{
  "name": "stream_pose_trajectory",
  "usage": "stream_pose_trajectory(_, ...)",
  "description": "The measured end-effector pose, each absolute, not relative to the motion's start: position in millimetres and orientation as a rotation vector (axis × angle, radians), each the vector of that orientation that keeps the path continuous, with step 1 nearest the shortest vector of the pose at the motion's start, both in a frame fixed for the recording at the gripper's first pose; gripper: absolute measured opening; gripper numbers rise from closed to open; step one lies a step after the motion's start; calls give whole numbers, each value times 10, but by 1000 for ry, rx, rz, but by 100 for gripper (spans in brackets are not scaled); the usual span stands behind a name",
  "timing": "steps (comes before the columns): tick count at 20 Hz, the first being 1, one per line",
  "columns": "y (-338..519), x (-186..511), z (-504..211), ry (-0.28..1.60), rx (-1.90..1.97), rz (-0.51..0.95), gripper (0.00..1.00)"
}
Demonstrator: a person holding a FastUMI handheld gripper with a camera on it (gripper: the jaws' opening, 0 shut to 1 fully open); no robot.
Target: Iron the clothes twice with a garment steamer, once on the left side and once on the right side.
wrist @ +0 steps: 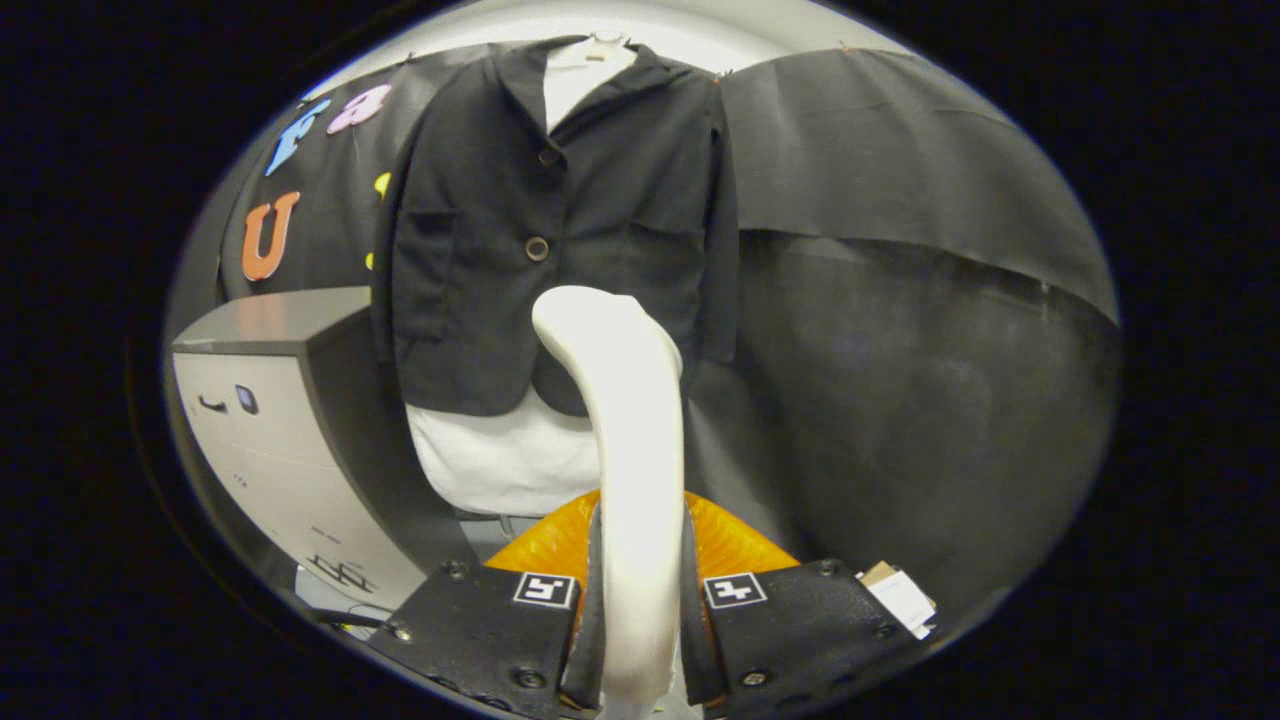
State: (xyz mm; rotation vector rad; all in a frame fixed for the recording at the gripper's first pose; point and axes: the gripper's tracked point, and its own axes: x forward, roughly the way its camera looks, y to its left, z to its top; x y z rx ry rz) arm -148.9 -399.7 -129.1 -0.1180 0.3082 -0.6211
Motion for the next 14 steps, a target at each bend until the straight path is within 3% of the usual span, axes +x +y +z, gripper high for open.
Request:
stream_pose_trajectory(8, -2761, -2424, -710, 182, -170, -573, 34)
stream_pose_trajectory(14, -2021, -2641, -235, 82, -185, -516, 34)
